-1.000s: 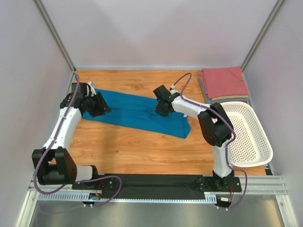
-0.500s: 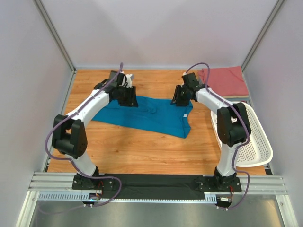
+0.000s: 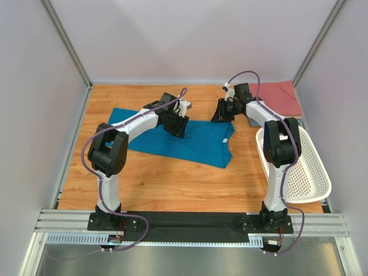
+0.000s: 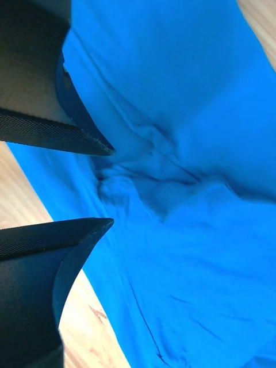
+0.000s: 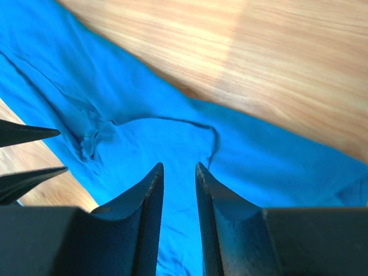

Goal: Fold and stack the t-shirts
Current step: Fold the tshirt

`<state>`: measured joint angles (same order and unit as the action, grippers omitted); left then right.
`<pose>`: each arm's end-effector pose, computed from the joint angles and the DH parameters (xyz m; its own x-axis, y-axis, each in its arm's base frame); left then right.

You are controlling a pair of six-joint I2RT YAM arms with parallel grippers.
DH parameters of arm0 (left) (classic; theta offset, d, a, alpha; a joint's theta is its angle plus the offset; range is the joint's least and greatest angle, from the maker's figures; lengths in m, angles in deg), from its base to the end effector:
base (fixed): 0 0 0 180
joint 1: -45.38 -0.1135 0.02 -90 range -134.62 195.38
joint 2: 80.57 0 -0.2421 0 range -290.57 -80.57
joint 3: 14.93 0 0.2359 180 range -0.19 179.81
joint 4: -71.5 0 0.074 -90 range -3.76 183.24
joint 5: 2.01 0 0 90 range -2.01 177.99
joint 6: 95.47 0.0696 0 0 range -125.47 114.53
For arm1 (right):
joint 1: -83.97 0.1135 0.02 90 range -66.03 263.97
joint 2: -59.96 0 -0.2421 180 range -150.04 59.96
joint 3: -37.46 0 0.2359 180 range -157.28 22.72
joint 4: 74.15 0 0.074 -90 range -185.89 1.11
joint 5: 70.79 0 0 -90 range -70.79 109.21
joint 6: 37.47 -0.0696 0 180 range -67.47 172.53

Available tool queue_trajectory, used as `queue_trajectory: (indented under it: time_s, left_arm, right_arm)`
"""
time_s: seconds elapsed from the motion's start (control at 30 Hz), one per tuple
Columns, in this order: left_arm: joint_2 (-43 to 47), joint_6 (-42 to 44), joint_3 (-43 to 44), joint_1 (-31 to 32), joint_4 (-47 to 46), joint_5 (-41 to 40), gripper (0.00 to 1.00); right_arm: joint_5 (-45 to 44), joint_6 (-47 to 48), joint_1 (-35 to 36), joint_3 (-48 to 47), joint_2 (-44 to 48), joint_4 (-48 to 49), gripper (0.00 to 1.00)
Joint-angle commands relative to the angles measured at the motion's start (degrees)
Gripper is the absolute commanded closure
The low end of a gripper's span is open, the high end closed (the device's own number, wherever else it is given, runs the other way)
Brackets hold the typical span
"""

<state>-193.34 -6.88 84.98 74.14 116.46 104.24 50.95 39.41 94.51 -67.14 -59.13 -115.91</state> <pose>0.3577 -0.2185 0.1650 -0.7563 0.3882 -0.5266 0.5741 0.7797 -0.2499 0.4260 0.1165 0.1553 -0.8966 0.0295 -0.4418 -0.2458 0.7967 0.5521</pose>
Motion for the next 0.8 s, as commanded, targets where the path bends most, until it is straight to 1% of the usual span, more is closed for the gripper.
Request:
queue_trajectory:
  time_s: [0.0,0.17,0.33,0.5,0.77]
  left_arm:
    - [-0.8,5.9,3.7,2.2,-2.8,-0.3,0.45]
    - [-2.6,7.3,4.5,3.0,-4.2,-0.1,0.43]
    - [-4.5,8.1,5.2,3.9,-5.3,-3.4,0.43]
    - [-6.0,8.2,6.7,3.9,-6.0,-3.9,0.43]
    - [-8.4,8.7,8.6,4.4,-6.0,-4.0,0.47]
  right_arm:
    - [3.8,5.4,0.6,-4.0,-3.0,-2.7,0.69]
    - [2.3,6.0,0.0,-6.0,-6.0,-3.6,0.68]
    - [2.2,5.9,-0.1,-7.2,-7.6,-3.1,0.68]
    - [2.3,6.3,-0.2,-8.0,-8.9,-3.4,0.68]
    - [2.4,6.4,-0.1,-9.4,-10.3,-3.2,0.68]
